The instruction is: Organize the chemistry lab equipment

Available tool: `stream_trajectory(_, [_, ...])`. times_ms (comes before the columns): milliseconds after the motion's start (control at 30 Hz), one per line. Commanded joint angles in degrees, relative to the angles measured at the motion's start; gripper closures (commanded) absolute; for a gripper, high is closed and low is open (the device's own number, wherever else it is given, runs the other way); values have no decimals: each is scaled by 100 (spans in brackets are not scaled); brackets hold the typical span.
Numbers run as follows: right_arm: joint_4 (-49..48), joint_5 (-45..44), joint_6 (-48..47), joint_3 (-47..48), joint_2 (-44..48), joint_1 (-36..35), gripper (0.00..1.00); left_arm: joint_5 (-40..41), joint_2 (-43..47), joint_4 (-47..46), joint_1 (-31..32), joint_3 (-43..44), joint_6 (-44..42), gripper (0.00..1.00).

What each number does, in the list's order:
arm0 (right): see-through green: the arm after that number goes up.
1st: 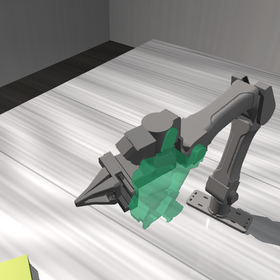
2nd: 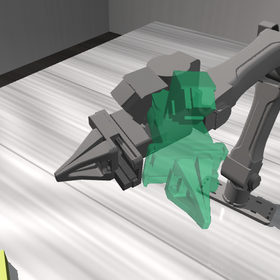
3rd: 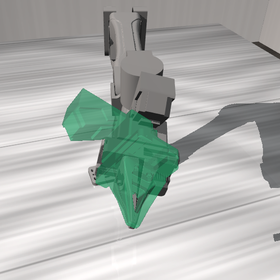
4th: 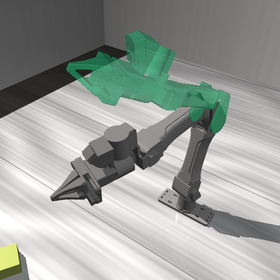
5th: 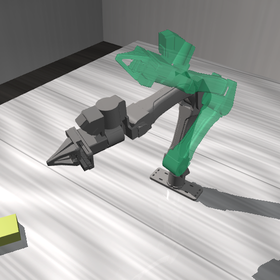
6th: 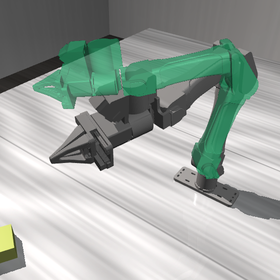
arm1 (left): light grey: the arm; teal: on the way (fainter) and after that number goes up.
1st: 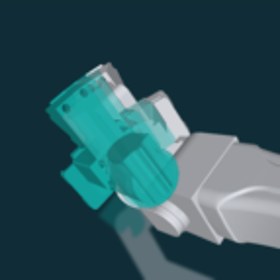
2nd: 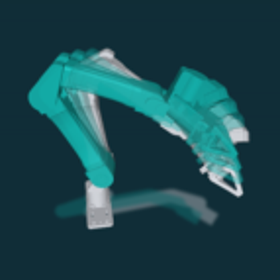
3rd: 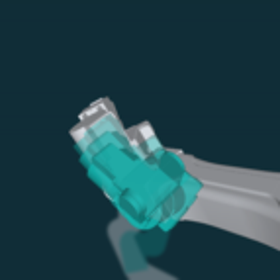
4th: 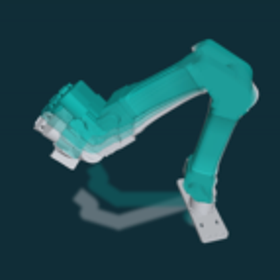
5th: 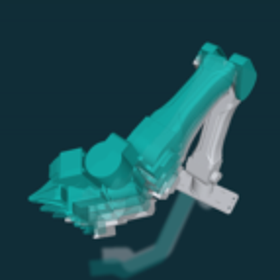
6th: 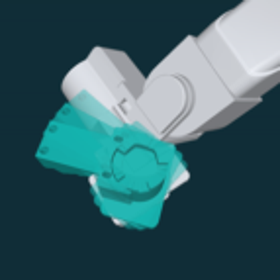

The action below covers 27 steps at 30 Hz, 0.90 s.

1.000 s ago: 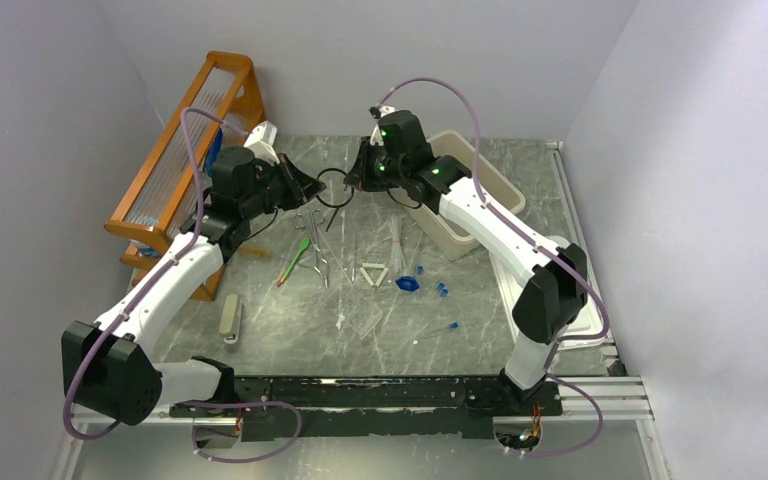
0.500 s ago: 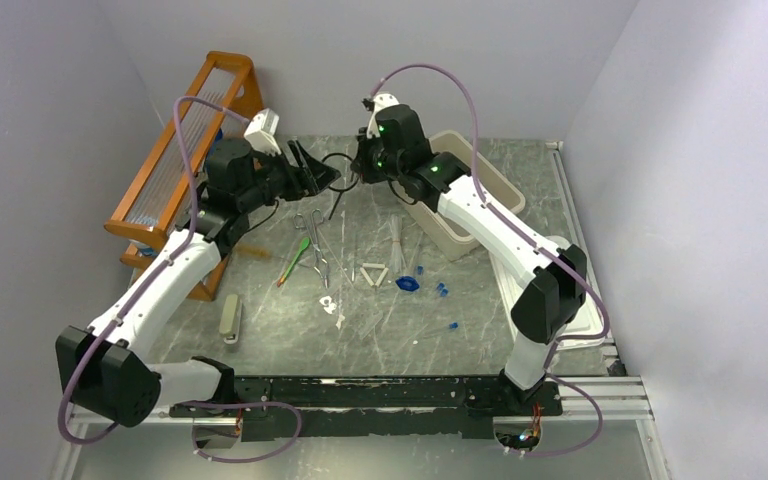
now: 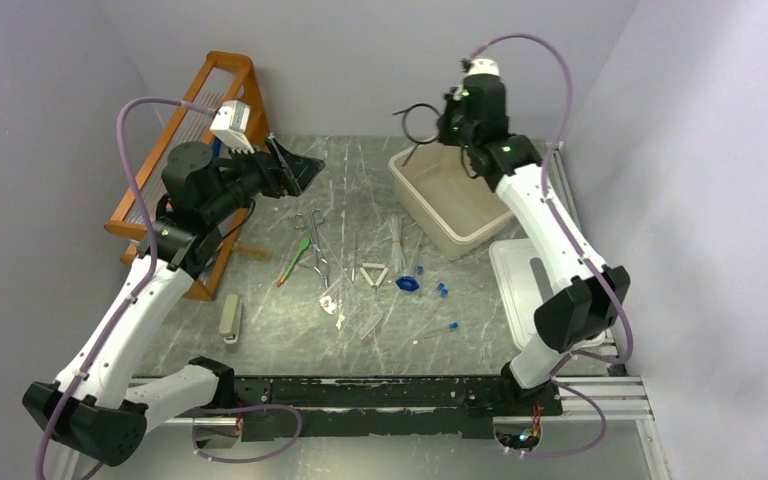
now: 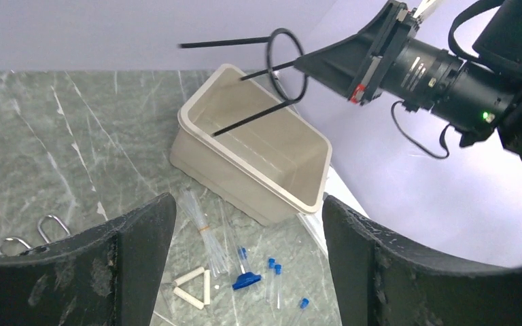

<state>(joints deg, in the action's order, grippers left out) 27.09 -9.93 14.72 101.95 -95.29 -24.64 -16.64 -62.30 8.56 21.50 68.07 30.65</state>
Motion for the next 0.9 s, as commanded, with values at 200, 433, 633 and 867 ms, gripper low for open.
stream_trajectory(200, [136, 104, 333, -1034, 408, 1168, 100, 266, 225, 467, 21, -431, -589, 19])
stream_trajectory(433, [229, 257, 270, -1178, -36, 1244, 100, 423, 289, 545, 21, -636, -595, 18])
stream_trajectory(633, [324, 287, 95, -850, -664, 1339, 100, 473, 255, 620, 21, -664, -646, 19])
stream_trajectory(867, [258, 869, -913, -362, -1325, 1373, 100, 520, 164, 711, 21, -627, -672, 19])
